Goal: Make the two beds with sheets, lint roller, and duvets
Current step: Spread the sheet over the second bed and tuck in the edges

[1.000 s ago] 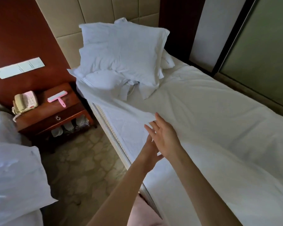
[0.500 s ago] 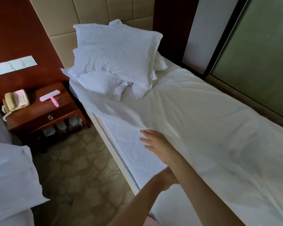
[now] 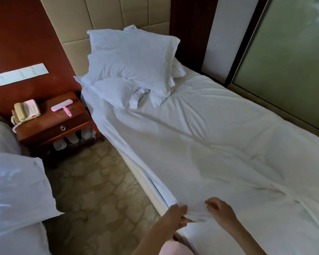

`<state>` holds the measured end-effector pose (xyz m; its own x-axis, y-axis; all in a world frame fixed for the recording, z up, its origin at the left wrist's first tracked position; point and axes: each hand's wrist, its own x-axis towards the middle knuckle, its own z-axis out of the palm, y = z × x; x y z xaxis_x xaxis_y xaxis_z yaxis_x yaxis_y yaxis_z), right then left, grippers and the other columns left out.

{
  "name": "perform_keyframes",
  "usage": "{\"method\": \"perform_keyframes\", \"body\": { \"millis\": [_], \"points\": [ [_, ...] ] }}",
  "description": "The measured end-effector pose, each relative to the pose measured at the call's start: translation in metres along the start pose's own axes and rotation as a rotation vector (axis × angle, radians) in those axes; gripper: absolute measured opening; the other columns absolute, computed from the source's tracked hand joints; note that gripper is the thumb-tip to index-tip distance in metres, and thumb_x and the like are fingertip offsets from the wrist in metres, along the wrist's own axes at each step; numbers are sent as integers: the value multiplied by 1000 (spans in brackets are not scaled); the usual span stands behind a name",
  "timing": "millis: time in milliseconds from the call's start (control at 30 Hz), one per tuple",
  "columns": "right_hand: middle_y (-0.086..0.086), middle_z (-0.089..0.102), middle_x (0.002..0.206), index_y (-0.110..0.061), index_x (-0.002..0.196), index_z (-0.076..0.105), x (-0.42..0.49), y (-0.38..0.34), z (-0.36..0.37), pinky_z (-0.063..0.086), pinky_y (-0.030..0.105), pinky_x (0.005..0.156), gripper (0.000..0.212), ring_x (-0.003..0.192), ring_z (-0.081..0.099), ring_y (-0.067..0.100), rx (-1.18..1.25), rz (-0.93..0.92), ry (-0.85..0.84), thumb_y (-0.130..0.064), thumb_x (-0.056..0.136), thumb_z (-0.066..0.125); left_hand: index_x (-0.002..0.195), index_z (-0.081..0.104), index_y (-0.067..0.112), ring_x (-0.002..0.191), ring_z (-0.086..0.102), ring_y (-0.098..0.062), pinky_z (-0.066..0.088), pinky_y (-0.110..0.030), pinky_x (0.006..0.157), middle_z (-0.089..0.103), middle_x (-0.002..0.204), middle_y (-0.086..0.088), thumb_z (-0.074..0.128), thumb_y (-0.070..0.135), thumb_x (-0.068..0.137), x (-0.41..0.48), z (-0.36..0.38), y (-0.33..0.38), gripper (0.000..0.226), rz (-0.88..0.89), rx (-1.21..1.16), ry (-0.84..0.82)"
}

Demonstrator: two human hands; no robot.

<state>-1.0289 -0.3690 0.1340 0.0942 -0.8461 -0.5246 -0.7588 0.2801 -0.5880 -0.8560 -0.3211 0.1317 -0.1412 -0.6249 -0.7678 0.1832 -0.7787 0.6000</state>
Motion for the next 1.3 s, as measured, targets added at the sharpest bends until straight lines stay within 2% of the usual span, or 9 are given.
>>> {"method": "perform_keyframes", "body": {
  "millis": [100,200,300,433,567,767,833,1100,1300],
  "points": [
    [-26,58,105,-48,87,49,-45,33,23,31,39,105,9,103,56,0,-129,-162,62,-56,86,52,102,57,12,71,68,-11,40,-21,58,68,76,3,47,30,87,-18,-2,-32,26,21,-76,3],
    [-33,45,115,-44,109,43,-76,59,47,21,53,106,63,110,43,-10,-457,-319,65,-86,62,36,106,55,5,69,71,-17,45,-22,58,69,90,-10,36,18,102,-43,0,-53,23,11,-209,49],
    [-13,62,89,-24,92,56,-92,56,59,43,61,85,53,83,65,10,-565,-424,342,-70,64,55,113,51,3,73,73,-21,52,-27,64,71,95,-15,33,17,104,-65,0,-60,25,37,-346,36],
    [-1,58,69,-13,73,57,-89,25,44,44,59,86,37,67,61,25,-518,-340,563,-38,59,81,114,55,1,83,72,-24,58,-28,67,72,99,-16,34,15,103,-91,3,-43,28,154,-508,-87],
    [10,55,65,-8,67,54,-73,21,5,46,46,72,30,60,56,33,-378,-214,727,8,48,70,111,57,2,75,73,-22,59,-29,69,73,94,-14,34,15,103,-113,3,-29,28,250,-583,-65],
    [7,60,66,-6,80,59,-70,86,-53,34,30,61,7,69,59,34,-345,-363,414,0,84,60,103,54,10,74,67,-17,47,-29,81,67,90,-7,33,18,103,-110,31,-40,23,256,-630,247],
    [-3,48,56,-11,72,53,-81,111,-61,29,28,58,22,62,52,23,-204,-411,240,-13,95,53,95,56,14,82,62,-15,42,-30,84,64,92,-3,36,19,102,-98,57,-55,22,265,-611,309],
    [-8,44,43,-17,61,46,-152,143,-115,36,17,52,38,43,41,4,-20,-526,-88,-22,99,44,129,51,30,129,44,-20,41,-41,101,52,128,10,49,66,86,-38,229,-129,56,165,-383,47],
    [-9,48,47,-6,69,54,-183,165,-167,36,13,54,36,45,44,3,139,-623,-115,-22,99,43,89,58,15,89,58,-20,45,-32,81,66,83,2,47,18,96,-27,293,-109,13,323,-475,179]
  ]
}}
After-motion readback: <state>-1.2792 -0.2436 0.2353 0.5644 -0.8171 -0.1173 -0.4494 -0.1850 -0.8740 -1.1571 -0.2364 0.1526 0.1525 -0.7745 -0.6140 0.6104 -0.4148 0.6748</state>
